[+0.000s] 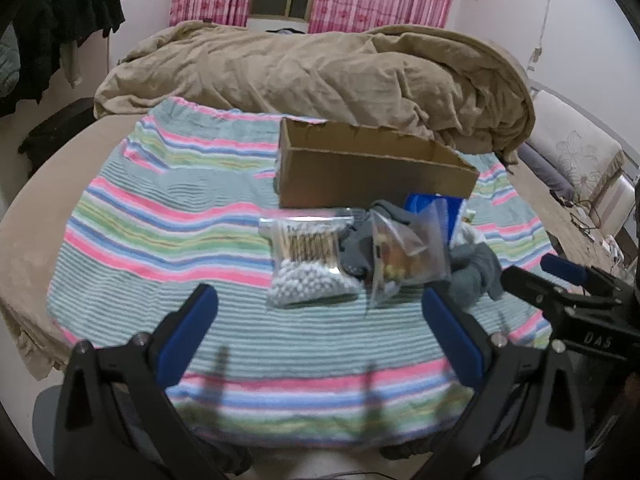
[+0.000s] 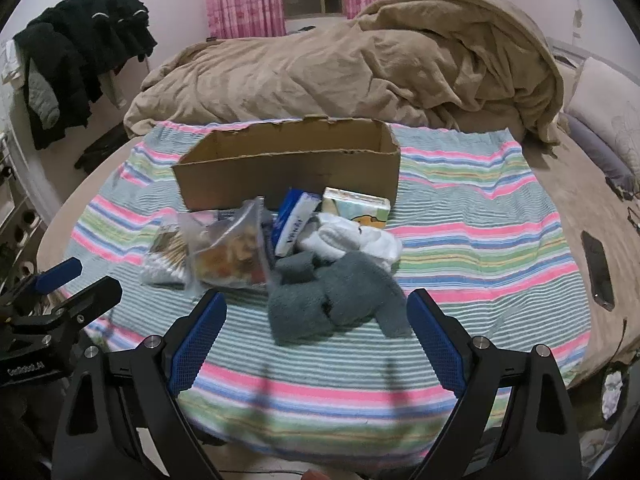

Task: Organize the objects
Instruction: 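Grasp the cotton swab bag with the left tool while the right tool grasps grey socks, both into box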

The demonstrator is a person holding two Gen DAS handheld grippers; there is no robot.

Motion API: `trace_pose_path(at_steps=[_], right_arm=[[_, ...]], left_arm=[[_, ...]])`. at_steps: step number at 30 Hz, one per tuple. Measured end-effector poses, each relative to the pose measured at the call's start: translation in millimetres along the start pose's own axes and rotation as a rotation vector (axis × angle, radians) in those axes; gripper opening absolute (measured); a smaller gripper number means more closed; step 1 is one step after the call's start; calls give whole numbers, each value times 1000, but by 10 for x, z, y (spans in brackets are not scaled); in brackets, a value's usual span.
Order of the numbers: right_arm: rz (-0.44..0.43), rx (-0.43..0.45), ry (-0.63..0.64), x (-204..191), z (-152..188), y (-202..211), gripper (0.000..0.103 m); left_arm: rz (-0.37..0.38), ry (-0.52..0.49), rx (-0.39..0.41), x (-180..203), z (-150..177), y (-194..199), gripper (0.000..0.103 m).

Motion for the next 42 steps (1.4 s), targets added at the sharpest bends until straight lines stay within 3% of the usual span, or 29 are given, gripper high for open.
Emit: trace_pose_path(at_steps=[7, 10, 15, 18, 21, 22, 24, 28, 37, 42], right_arm=[[5, -53, -25, 213, 88, -423, 94], [4, -77, -44, 330, 129, -590, 94], [-89, -86, -121, 448, 166, -715, 94], [-126, -89, -139, 442, 180, -777, 94], [-165, -103, -161, 424, 199, -870, 91], [-179, -103, -164, 415, 204, -884, 85], [-231, -96, -179, 379, 202, -863, 59], [-265, -79, -174, 335, 197, -796, 47], [-237, -3, -125, 347, 141, -411, 42], [-212, 54, -84, 354, -51, -146, 42]], left_arm=[[-29, 3, -17, -161, -26, -361, 101], [-18, -3, -33, -191, -52, -570, 92], [7, -8, -84, -195, -15, -927, 75], [23, 3, -93, -208, 48, -1032, 70], [41, -10, -90, -166, 64, -1040, 58], [52, -7, -89, -153, 70, -1040, 55], [56, -6, -83, -125, 83, -1015, 47], [68, 9, -61, -101, 77, -891, 42], [48, 34, 3, -155, -10, -450, 41], [61, 37, 49, -131, -198, -154, 41]])
Point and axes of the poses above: each gripper's, at about its wrist camera, not at the fingertips, and y roughly against the way its jaws point, x to its right, z to its underside, the point moved 5 cm from there along -y, roughly the way its jaws point, and after that the axes turned 6 degrees about x, right-handed, at the moved point
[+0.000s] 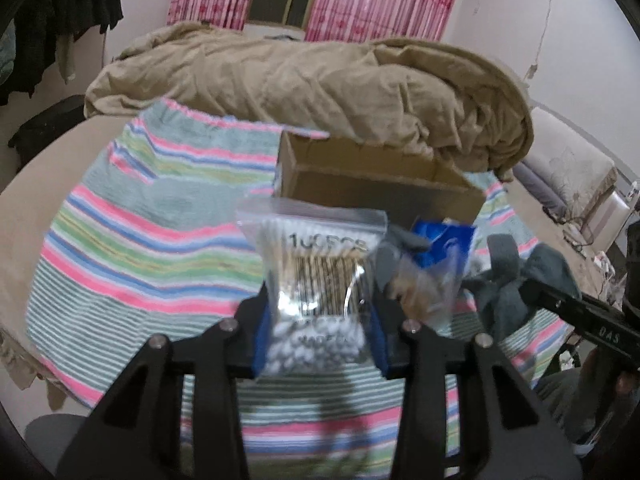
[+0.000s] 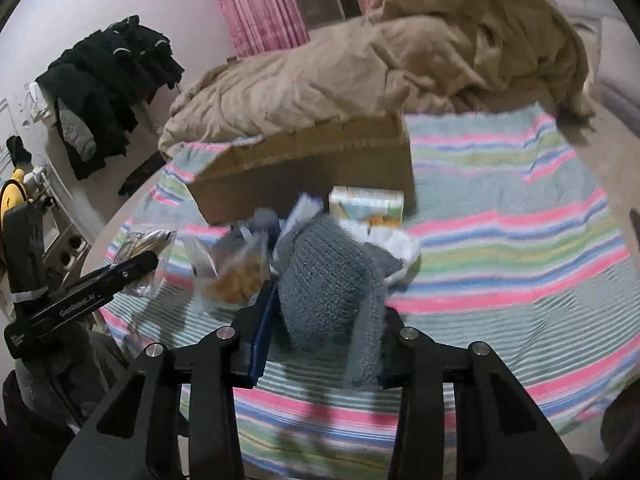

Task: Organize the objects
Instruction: 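Grasp the cotton swab bag with the left tool while the right tool grasps grey socks, both into box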

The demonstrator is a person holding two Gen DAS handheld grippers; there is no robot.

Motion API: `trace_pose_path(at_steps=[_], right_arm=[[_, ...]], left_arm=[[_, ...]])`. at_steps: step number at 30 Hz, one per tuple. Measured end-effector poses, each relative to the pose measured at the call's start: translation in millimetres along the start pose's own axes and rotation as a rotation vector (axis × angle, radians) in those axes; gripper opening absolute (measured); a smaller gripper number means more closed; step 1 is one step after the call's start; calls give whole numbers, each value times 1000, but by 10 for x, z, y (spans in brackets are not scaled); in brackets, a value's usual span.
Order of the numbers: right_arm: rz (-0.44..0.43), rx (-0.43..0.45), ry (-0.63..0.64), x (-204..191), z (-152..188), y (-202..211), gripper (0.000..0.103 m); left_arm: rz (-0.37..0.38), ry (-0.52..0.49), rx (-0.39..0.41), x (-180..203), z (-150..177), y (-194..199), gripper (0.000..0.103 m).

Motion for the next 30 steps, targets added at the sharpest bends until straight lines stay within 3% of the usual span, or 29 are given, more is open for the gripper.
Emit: trace_pose_path(at_steps=[8, 18, 24, 30], right_arm=[[9, 109, 90, -89, -636, 228, 42], [38, 143, 167, -31, -1238, -121, 42], [53, 105, 152, 155, -1419, -624, 42], [71, 53, 162, 243, -1294, -977, 42]], left_arm=[[45, -34, 69, 187, -485, 89, 41], [63, -69, 93, 328, -1045, -428, 41], [61, -54, 27, 324, -1039, -953, 41], [29, -45, -13, 249, -910, -1275, 41]])
Point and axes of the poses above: each gripper's, at about its wrist camera, not at the fingertips, and y roughly against the way its jaws point, x to its right, z to its underside, the point moved 5 cm from there along -y, roughly the way its jaws point, and after that the axes turned 6 degrees about x, right-handed, at the moved point
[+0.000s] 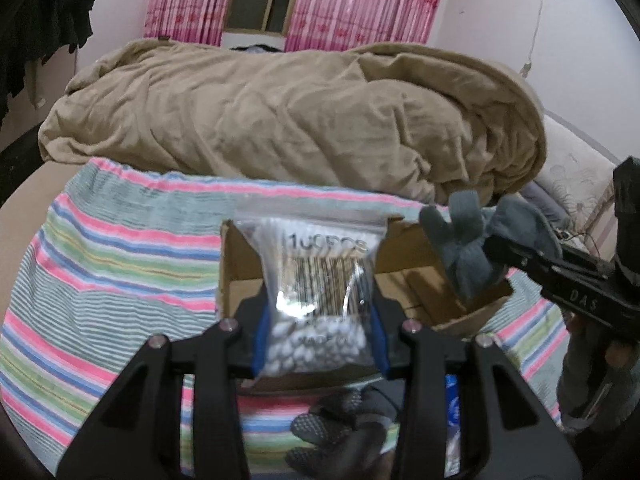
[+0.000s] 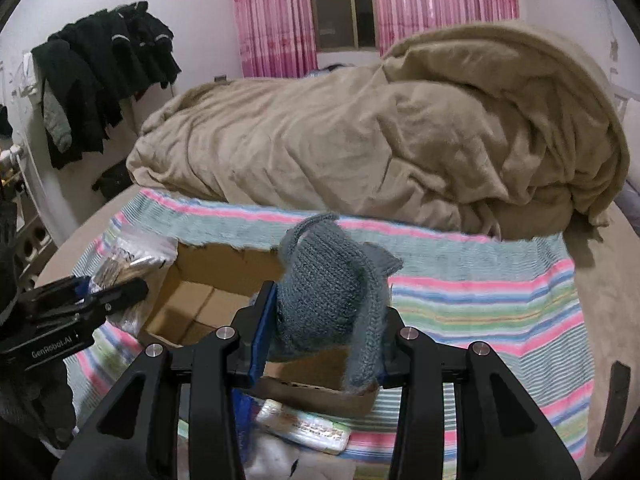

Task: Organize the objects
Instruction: 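Grasp the cotton swab bag with the left tool while the right tool grasps grey socks, both into box, then grasp the snack bag with the left tool while the right tool grasps white socks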

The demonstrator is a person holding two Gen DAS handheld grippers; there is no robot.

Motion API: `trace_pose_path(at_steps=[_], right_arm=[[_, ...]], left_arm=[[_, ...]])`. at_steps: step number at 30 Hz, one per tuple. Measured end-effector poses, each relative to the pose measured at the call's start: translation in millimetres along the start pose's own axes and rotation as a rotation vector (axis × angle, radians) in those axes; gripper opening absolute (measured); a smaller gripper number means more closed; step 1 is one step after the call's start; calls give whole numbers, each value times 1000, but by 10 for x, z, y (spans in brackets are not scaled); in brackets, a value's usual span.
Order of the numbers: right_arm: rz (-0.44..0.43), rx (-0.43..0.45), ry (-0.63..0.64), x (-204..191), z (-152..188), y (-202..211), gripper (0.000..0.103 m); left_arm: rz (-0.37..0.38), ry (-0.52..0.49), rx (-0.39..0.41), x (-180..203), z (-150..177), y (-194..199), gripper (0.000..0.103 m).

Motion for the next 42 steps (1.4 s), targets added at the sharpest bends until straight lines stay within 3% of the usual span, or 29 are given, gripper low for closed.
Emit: trace_pose_path(at_steps=[8, 12, 18, 20, 22, 23, 32, 42], right_arm=[[-9, -137, -41, 90, 508, -340, 44], [57, -109, 32, -20, 594, -302, 44], [43, -85, 9, -36, 589, -247, 51], [31, -65, -15, -41, 546, -179, 64], [30, -33, -18, -66, 489, -82, 81], [22, -16, -22, -77, 456, -29, 84], [21, 60, -22, -147, 273, 556, 85], [15, 71, -19, -150, 466, 977, 85]], left_arm=[[-29, -23, -52, -69, 182, -250, 41], [-49, -84, -65, -9, 274, -329, 43], [-56, -99, -74, 10, 262, -283, 44], [-62, -102, -68, 17, 232, -227, 47], [-74, -102, -41, 16, 178, -119, 59], [-77, -96, -26, 16, 153, -59, 68], [-52, -49, 10, 141, 134, 501, 74], [-27, -42, 25, 361, 388, 1040, 83]])
Point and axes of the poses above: each gripper's, at about its wrist camera, not at the fingertips, and y roughly against the way its jaws point, x to its right, z to its underside, the point moved 5 cm from there along -y, roughly the way its jaws point, and after that the axes turned 6 degrees about x, right-handed, at the moved point
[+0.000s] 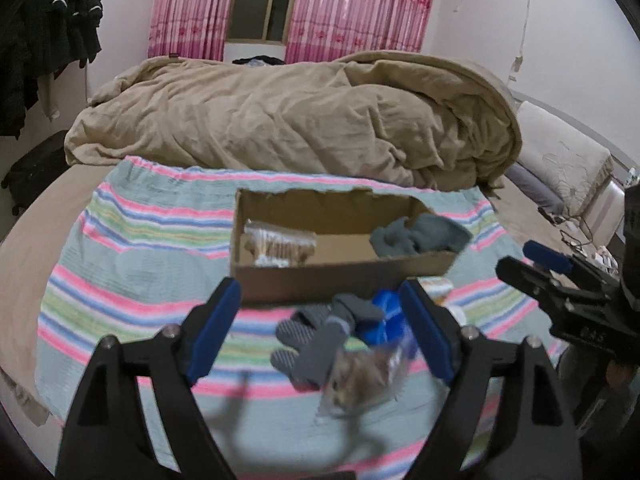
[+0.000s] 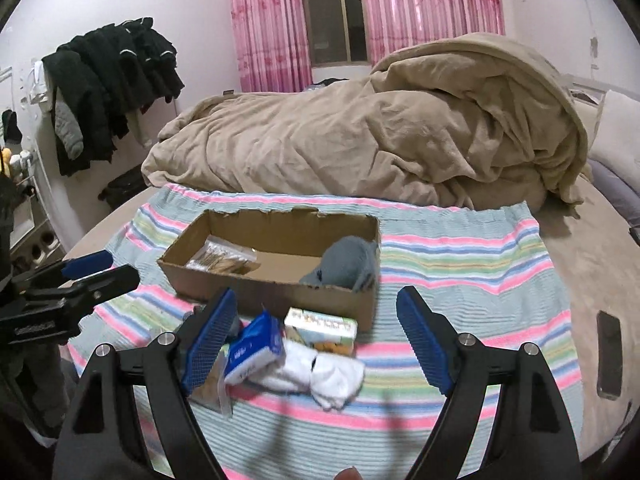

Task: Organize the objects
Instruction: 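Grasp the snack bag with the left tool while the right tool grasps white socks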

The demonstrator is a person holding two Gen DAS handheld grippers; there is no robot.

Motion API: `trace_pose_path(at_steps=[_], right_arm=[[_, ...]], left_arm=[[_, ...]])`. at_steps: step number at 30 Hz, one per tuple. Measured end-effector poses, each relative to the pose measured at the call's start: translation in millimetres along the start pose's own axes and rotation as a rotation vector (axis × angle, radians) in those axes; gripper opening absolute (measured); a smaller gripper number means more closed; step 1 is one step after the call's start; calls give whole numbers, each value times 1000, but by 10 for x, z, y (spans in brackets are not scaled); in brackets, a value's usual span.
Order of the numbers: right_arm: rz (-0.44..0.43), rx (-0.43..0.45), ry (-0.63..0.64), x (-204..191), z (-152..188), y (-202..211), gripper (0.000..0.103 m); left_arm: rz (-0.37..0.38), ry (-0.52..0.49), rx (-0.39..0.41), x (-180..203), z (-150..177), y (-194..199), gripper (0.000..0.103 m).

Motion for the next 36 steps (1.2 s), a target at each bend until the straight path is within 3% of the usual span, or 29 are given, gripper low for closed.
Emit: trace_pose_path(at_steps=[14, 28, 31, 36], right_arm=[[-21, -92, -2, 30, 377, -30, 85], [3, -214, -65, 191, 682, -504, 85], [-5, -242, -91, 209, 755, -603, 85], [-43, -258, -133, 177, 809, -703, 83]], left_arm=[[35, 3, -102, 116, 536, -91, 84], [56, -40, -153, 284, 791, -491, 82], [54, -42, -151, 286, 821, -531, 78], [63, -57, -144, 308, 830, -516, 61]])
Point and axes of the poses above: each gripper's, at about its wrist camera, not at the fingertips, and y roughly against the way its jaws point, x to its right, z to its underside, the point moved 5 cm from there along -y, roughly the way its jaws point, and after that the axes turned 6 degrees about x, right-handed, at the moved point
